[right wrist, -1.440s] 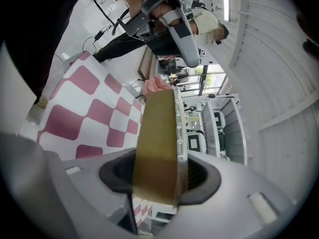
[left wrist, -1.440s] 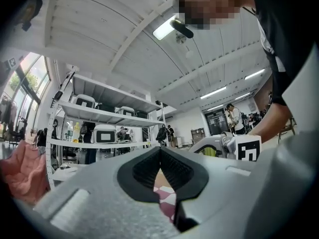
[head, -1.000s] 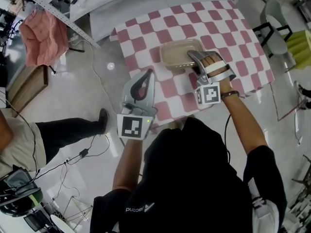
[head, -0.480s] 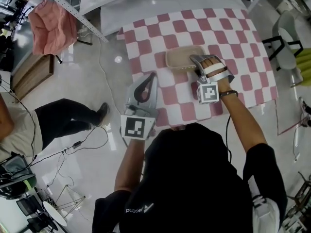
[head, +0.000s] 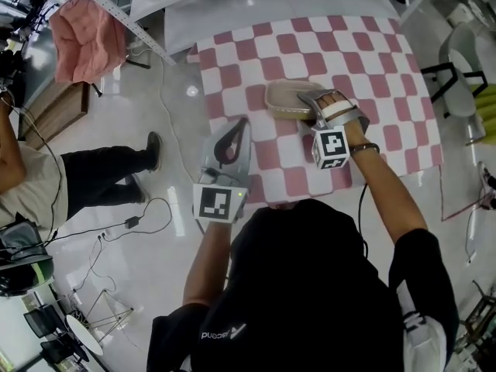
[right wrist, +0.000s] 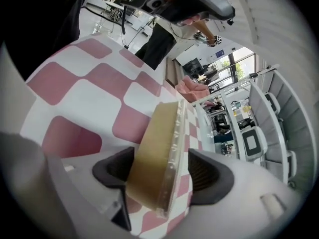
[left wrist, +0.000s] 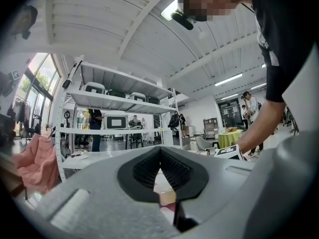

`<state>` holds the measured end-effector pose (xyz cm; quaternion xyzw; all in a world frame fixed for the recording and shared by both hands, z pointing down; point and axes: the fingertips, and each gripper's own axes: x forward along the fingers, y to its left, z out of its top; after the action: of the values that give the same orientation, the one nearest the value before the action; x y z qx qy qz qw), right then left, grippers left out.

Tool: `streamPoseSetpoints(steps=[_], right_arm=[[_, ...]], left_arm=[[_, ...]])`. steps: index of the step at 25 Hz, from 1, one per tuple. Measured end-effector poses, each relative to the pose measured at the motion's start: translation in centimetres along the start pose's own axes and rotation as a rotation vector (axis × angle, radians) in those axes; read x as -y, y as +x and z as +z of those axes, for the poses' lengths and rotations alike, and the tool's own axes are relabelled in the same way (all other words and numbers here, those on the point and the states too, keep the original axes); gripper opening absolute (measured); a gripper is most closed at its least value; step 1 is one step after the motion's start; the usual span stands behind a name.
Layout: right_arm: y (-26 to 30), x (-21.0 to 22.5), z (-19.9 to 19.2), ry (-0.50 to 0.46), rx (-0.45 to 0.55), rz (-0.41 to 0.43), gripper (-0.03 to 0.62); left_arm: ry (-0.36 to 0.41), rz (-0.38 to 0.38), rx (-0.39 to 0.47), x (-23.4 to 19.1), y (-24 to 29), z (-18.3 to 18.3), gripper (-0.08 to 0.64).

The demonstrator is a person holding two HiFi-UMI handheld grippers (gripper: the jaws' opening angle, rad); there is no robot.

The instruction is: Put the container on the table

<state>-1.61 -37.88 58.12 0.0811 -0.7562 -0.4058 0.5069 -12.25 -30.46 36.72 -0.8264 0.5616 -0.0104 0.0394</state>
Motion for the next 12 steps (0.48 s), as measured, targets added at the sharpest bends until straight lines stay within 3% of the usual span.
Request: streamPoseSetpoints(steps=[7, 12], right_arm=[[-2.2, -0.6, 1.5, 0.023, 0.103, 0.055, 0.376], [-5.2, 0.2, 2.9, 0.119, 0.214, 0.012, 0.381]], left_arm=[[-0.003, -0.023, -0.013, 0.8, 1.0, -0.6, 0.009], [-0.004, -0.040, -0.008, 1.6, 1.6, -0.6, 0.009]])
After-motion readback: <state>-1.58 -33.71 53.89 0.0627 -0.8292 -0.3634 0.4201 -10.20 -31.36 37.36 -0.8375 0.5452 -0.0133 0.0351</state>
